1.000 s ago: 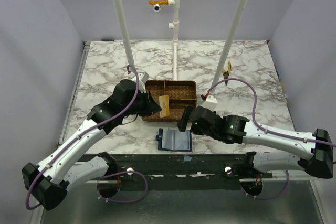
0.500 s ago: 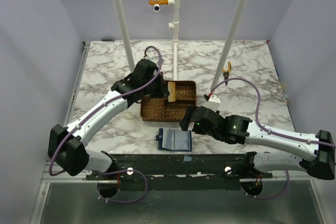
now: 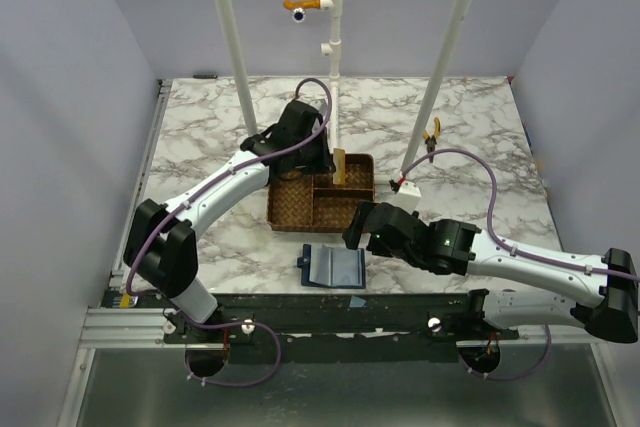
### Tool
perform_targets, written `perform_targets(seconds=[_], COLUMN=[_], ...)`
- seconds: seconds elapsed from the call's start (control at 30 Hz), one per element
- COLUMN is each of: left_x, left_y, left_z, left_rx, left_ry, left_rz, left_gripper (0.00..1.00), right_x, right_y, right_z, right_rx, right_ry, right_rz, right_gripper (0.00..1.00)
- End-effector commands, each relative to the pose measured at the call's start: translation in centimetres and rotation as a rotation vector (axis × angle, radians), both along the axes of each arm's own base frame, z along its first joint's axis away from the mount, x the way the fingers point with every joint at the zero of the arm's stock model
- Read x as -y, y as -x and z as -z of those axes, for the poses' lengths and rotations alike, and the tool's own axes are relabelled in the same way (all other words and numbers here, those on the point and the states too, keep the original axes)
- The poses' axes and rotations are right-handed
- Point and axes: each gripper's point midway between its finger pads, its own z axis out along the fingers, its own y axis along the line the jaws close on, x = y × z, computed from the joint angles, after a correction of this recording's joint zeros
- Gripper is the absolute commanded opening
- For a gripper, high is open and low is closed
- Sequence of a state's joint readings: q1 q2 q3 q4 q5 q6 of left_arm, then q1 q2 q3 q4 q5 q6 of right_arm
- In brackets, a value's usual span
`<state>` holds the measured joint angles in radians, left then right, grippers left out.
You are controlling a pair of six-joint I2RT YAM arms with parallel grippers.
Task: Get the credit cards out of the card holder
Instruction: Place the credit card in the storage box.
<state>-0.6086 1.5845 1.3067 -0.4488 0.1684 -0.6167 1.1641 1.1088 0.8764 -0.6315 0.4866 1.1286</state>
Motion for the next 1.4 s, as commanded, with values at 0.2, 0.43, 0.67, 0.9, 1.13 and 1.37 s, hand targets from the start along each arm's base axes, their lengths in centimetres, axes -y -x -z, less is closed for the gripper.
perform_targets(seconds=[0.2,0.43,0.67,0.9,1.13,1.37], left_x=[0.9,1.1,1.2,0.7,0.0,-0.9], left_y=[-2.1,-2.1,-1.9,-1.5,-0.7,0.4], left_z=[0.4,0.5,-0.2,-2.1,-3.7,-4.8], left_rx=[0.022,0.02,0.033,0.075,0.107,0.127], left_ry=[-0.004,-0.005,0.006,0.016,0.026,0.033], left_rz=[-0.003,0.009,0.027,0.026,0.025,0.021], left_gripper=[0.0,0.05,0.22,0.54,0.61,0.61], right_x=[0.6,0.4,0.5,0.6,0.6,0.6], right_y=[-0.2,-0.3,-0.3,-0.2,-0.2,-0.2], right_z=[0.5,0.6,0.7,0.8,0.8,0.9], right_rx=[0.002,-0.001,0.0,-0.004,-0.002,-0.002], right_ry=[0.025,0.027,0.027,0.031,0.029,0.029], right_rz=[0.027,0.025,0.03,0.029,0.03,0.031], right_gripper=[1.0,1.0,1.0,1.0,1.0,1.0])
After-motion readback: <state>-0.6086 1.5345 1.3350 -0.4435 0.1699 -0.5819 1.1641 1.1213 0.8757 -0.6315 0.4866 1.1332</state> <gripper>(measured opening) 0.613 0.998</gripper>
